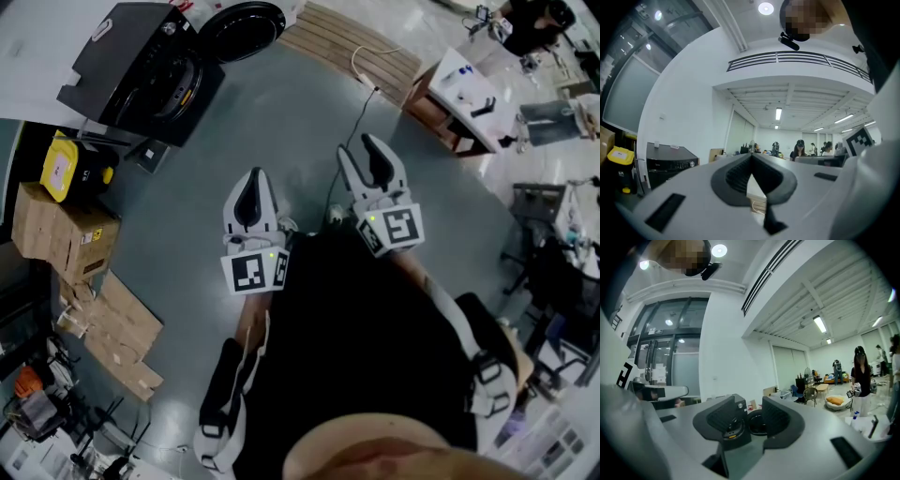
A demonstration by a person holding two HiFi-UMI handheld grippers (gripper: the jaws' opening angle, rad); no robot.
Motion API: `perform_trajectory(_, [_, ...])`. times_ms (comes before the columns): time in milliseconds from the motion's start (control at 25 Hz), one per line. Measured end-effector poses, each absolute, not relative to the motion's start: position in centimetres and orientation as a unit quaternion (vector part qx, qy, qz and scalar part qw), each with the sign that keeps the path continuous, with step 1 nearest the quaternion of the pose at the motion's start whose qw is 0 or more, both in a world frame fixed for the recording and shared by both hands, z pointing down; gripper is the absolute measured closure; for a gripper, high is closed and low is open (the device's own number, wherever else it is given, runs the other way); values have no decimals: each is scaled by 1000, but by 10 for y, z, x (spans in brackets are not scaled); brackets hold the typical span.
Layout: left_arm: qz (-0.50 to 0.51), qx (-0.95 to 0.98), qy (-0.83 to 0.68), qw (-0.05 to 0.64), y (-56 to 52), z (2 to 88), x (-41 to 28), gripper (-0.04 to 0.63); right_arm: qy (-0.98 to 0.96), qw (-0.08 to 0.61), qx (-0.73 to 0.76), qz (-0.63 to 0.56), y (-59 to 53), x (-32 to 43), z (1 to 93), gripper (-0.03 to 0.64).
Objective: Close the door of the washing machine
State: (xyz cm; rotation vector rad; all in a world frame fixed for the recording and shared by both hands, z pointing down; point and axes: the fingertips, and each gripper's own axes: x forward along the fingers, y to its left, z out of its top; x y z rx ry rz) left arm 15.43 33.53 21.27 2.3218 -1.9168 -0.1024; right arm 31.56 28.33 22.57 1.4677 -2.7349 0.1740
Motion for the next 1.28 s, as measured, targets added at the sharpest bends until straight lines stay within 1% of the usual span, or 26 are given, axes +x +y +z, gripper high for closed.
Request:
perform_trajectory(560, [-34,788,-609,80,344,229,102,591,-868,24,492,65,298,256,237,454])
perform_trajectory(840, [-31,792,-603,93,338,241,88,591,-863,26,500,69,289,246,240,454])
perform_trajectory(1080, [-27,784,-613,97,303,247,81,591,-869,29,486,83,249,231,251,454])
perform_trajectory(1280, [-17,774,-626,94,246,250,75,591,-879,25,468,82,190,222,252,454])
